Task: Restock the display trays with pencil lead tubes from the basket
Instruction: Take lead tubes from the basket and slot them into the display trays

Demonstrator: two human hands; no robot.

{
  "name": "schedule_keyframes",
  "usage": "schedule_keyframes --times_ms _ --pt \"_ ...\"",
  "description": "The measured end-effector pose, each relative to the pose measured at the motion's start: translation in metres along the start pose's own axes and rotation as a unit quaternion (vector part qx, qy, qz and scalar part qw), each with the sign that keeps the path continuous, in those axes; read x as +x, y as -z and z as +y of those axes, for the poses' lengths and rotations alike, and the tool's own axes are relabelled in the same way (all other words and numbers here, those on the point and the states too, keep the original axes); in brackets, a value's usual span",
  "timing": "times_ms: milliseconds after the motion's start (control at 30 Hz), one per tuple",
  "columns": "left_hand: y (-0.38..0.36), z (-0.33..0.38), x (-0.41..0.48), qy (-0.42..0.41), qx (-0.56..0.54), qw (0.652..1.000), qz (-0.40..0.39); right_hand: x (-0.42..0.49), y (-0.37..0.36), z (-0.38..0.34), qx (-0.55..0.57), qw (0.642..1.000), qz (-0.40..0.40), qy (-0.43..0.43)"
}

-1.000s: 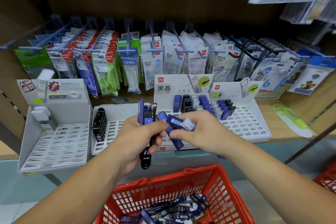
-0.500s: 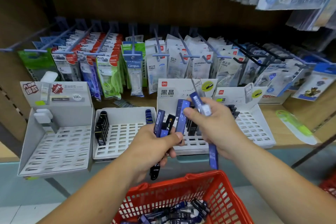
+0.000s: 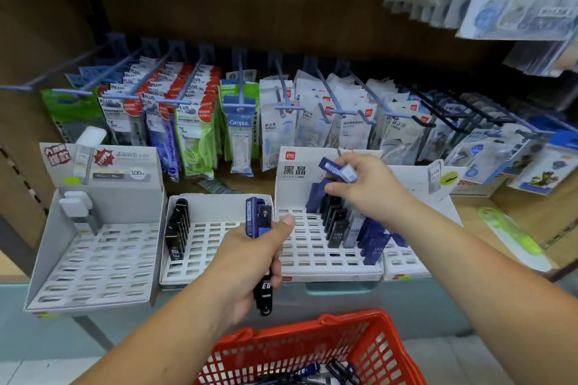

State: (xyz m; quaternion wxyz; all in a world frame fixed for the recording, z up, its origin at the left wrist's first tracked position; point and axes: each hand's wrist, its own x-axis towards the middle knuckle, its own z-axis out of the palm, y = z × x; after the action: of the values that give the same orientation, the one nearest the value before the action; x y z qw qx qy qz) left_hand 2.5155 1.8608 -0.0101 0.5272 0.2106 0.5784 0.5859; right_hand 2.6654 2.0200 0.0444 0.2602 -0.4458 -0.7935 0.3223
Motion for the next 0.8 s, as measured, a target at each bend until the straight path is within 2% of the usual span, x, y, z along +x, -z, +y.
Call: schedule_keyframes --times_ms 100,300,600,800 --pt "0.000 0.000 -0.001 -0.010 -0.013 1.000 -0.020 0.007 -0.005 0.009 -0.034 0.999 -0.017 -0.010" --pt "0.001 0.003 -0.003 0.008 -0.059 0.998 -0.010 0.011 -0.002 0.003 -0.078 0.996 -0.038 0.000" --pt "0.002 0.013 -0.011 0.023 -0.095 0.995 0.013 0.021 -0.015 0.003 -0.156 0.988 -0.009 -0.014" --pt "0.005 0.018 -0.017 0.025 -0.125 0.992 -0.015 0.026 -0.021 -0.004 -0.167 0.984 -0.057 -0.006"
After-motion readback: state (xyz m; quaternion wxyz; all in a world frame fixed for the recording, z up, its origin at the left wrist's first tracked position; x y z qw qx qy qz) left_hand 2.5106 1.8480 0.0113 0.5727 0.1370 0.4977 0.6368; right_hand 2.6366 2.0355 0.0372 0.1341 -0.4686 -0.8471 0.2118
